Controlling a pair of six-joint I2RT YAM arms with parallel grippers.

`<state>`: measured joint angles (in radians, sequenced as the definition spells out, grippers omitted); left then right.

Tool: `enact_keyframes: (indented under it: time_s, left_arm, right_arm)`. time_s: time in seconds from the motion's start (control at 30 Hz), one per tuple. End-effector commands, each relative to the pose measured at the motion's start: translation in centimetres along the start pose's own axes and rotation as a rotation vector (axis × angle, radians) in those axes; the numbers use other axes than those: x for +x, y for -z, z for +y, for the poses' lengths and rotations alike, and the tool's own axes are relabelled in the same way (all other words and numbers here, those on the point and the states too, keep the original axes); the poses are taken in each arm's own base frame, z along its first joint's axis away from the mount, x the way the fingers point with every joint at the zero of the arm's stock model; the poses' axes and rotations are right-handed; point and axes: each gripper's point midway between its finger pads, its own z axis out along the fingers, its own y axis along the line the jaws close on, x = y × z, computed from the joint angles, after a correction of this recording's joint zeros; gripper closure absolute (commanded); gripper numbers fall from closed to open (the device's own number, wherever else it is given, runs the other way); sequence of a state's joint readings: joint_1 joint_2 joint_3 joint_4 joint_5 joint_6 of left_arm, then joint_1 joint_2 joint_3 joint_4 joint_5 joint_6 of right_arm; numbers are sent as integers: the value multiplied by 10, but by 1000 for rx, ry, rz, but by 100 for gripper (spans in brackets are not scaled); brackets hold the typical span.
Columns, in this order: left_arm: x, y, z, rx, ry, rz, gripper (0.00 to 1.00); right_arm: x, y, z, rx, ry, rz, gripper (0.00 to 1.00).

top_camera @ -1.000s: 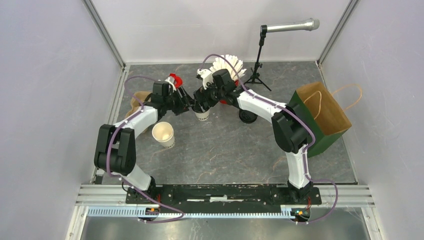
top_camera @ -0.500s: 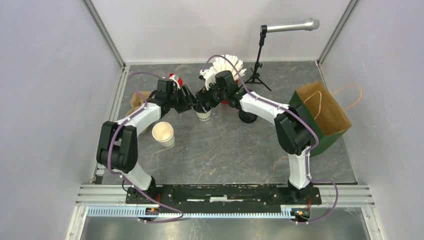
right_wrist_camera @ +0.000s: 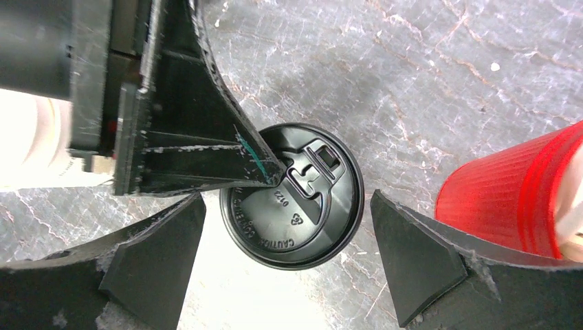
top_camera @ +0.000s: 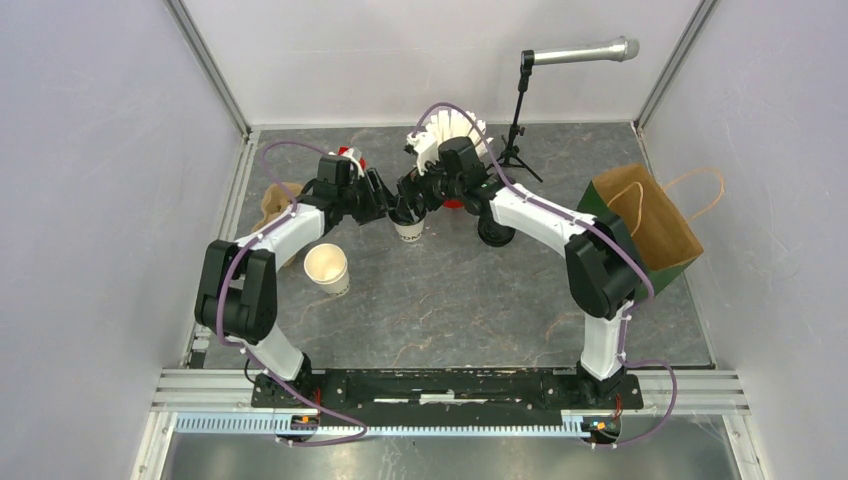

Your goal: Pack the takeout coffee

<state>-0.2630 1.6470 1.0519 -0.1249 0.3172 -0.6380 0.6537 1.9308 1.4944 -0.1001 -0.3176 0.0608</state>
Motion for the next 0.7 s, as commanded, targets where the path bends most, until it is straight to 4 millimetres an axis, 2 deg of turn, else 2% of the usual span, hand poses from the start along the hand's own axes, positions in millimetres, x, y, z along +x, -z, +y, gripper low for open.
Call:
enact_keyframes:
  time_s: [0.0,0.13,0.23,0.37,0.4,0.47,0.5,0.6,0.67]
  left_arm:
    - [41,-5,38,-143,-44,134,39]
    - [21,3,13,-84,-59,101,39]
    - [-11,20,-30,20,-74,49,38]
    - [-53,52,-90,162,-105,-26,29]
    - [-61,61,-100,177,-108,-41,27]
    - [-76,79,-120,210,-125,-80,20]
    - [-81,89,-128,227,-136,-94,1]
    - [-82,124,-144,258,-174,-126,0]
    - [-74,150,-149,277,-197,-143,0]
  right_arm:
    - [-44,29,5,17,51,-109,2]
    - [-50,51,12,14,53,-106,2]
    - [-53,74,17,27,59,-87,2]
    - [-58,113,17,92,83,-70,2]
    - [-61,124,20,91,116,-78,2]
    - [-63,148,12,177,120,-94,2]
    - [-64,161,11,199,126,-102,2]
    - [-64,200,0,324,126,-86,2]
    - [-67,233,-2,391,137,-88,2]
